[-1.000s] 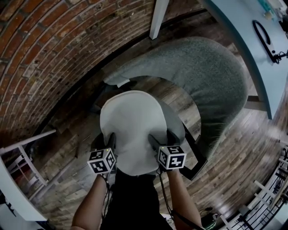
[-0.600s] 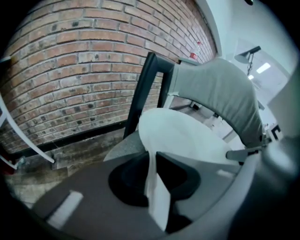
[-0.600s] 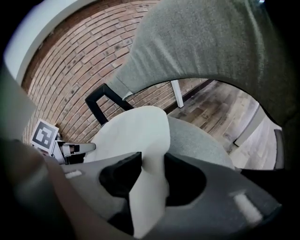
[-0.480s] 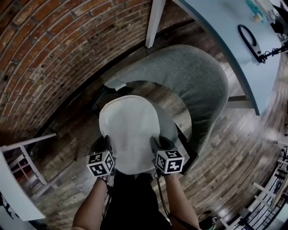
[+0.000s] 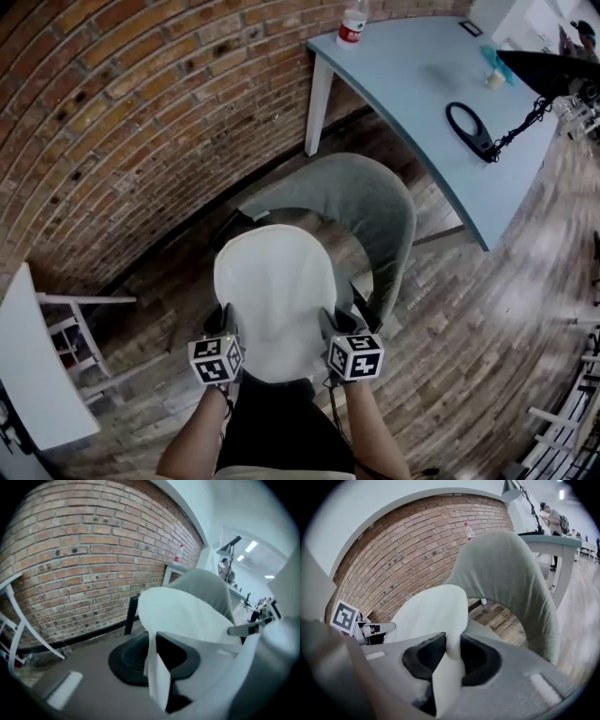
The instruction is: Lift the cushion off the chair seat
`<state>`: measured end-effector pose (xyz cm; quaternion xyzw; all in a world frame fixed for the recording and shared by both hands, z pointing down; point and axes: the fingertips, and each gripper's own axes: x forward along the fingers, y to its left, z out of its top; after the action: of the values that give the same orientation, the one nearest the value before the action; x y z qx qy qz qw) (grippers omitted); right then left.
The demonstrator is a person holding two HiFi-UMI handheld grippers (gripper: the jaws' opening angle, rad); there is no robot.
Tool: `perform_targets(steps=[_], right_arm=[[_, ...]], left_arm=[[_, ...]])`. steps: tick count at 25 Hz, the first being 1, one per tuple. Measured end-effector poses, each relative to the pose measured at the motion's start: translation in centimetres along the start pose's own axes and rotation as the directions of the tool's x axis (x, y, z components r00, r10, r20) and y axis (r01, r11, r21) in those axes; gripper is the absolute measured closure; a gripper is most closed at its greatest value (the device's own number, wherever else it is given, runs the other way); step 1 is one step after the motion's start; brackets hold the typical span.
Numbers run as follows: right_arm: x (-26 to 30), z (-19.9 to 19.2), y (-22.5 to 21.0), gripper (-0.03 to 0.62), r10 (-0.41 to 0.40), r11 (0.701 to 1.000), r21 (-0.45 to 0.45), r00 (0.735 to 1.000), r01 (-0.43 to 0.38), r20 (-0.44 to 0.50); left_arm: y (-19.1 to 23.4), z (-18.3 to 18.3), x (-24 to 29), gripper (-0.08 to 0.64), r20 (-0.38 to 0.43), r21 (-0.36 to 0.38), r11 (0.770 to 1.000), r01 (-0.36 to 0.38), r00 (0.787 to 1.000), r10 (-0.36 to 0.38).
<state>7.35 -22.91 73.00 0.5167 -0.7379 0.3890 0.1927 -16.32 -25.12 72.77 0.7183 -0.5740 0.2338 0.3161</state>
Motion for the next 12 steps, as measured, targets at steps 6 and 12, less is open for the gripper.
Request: perform_targets(steps=[6,12], right_arm=[[-7.7,4.1,2.9,0.503,0.014,0.999,-0.032,0.997,-0.011,0.077],[-16.1,6.5,5.2,0.503,0.007,0.999,-0.054,0.992,0.000,0.129]], left_arm=[[-2.7,4.8,-7.9,0.518,0.097,0.015,1.000,-0.006,0.995,0.004],[-6.0,7.9,-15.9,0.517,0.167,0.008,1.000,0.002,0.986,-0.004]])
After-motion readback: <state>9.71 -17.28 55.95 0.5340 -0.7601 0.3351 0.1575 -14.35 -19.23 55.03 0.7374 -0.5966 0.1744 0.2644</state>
